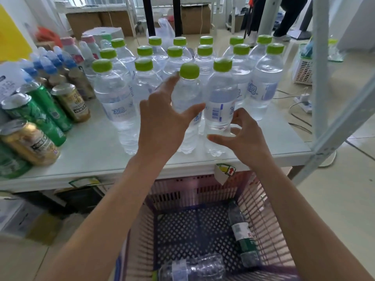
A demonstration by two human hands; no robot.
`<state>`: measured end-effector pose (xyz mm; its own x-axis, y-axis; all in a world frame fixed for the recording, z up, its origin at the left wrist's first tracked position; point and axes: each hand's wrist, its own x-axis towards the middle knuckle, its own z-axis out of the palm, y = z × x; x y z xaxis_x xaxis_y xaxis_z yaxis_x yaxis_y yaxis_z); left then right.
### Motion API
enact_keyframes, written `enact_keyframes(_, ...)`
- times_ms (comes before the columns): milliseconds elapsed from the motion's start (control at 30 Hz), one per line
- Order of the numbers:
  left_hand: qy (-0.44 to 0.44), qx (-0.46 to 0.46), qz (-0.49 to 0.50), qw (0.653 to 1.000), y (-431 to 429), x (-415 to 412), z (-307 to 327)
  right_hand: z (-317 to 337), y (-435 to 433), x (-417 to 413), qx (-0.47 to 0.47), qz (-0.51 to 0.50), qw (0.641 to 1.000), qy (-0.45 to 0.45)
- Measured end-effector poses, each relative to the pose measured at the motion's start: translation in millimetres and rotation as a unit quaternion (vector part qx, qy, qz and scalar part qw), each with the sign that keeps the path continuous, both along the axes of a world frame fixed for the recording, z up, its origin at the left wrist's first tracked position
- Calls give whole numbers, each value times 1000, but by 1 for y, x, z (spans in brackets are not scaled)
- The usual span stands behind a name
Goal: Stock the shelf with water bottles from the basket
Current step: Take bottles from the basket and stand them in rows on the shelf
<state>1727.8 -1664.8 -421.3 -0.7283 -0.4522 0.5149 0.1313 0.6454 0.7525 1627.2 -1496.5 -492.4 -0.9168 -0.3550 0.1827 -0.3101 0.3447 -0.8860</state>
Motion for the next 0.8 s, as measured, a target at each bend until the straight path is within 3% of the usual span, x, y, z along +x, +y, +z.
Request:
enact_keyframes(100, -14, -160, 66, 985, 9, 4, 1, -1, 1, 0, 6, 6, 1000, -6)
enact_keyframes(300, -34, -271, 169, 947, 15, 10, 0, 5, 1, 6, 35, 3, 999, 9)
enact_keyframes(433, -42, -227, 151, 961, 13, 8, -7, 11, 3, 9, 61, 3, 998, 24)
enact_keyframes(600, -93, -191, 110, 971, 7, 12, -26, 20, 8, 9, 174, -9, 984, 26)
enact_keyframes(800, -84, -185, 86, 975, 16, 21, -44, 11, 0, 5, 169, -19, 985, 34)
